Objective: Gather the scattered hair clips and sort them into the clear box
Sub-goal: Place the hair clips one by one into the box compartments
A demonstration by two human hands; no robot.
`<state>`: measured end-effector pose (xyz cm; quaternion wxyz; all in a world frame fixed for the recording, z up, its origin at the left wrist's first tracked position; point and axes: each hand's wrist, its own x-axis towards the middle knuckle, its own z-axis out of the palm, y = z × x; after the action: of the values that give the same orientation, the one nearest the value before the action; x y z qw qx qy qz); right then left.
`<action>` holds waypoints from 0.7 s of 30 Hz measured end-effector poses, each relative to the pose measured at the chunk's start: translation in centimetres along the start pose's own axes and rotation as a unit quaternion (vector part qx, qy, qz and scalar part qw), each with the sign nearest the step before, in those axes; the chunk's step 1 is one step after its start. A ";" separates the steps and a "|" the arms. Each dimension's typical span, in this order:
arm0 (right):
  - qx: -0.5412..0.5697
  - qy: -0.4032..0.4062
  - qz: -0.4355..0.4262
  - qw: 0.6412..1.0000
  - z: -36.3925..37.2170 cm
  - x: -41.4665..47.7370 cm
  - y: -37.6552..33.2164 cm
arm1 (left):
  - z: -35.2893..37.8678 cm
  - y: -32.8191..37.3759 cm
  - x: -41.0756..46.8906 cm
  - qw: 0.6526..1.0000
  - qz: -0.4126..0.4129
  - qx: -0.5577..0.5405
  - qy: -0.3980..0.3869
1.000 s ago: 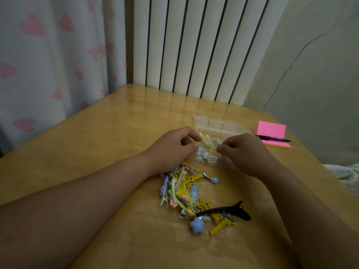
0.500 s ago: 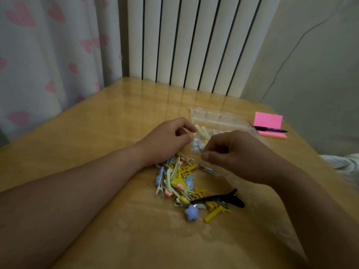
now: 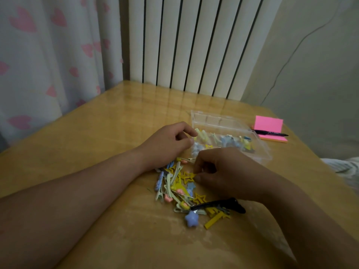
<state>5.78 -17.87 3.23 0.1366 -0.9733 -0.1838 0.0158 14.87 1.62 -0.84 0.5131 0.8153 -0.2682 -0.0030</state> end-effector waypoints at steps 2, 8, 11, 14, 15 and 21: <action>-0.005 -0.007 -0.002 1.000 -0.2 0.0 0.1 | 0.0 0.0 0.0 1.000 -0.001 -0.002 0.000; 0.087 0.040 0.017 0.995 -3.1 -1.0 1.8 | 0.0 0.1 0.0 1.000 -0.002 -0.002 -0.001; 0.151 0.186 0.061 0.969 -3.7 -0.7 3.7 | 0.1 0.1 0.1 1.000 -0.003 0.002 -0.001; 0.100 0.268 0.122 0.950 -3.1 0.4 5.2 | 0.2 0.2 0.1 1.000 -0.005 -0.007 0.003; 0.082 0.268 0.137 0.950 -2.8 0.8 5.4 | 0.2 0.2 0.2 1.000 -0.005 -0.008 0.003; 0.041 0.201 0.183 0.962 -1.6 2.3 5.3 | 0.2 0.0 0.2 1.000 0.002 -0.008 -0.003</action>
<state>9.96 -22.22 3.39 0.2051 -0.9671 0.0293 -0.1477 14.97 1.39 -0.93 0.5187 0.8107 -0.2714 -0.0067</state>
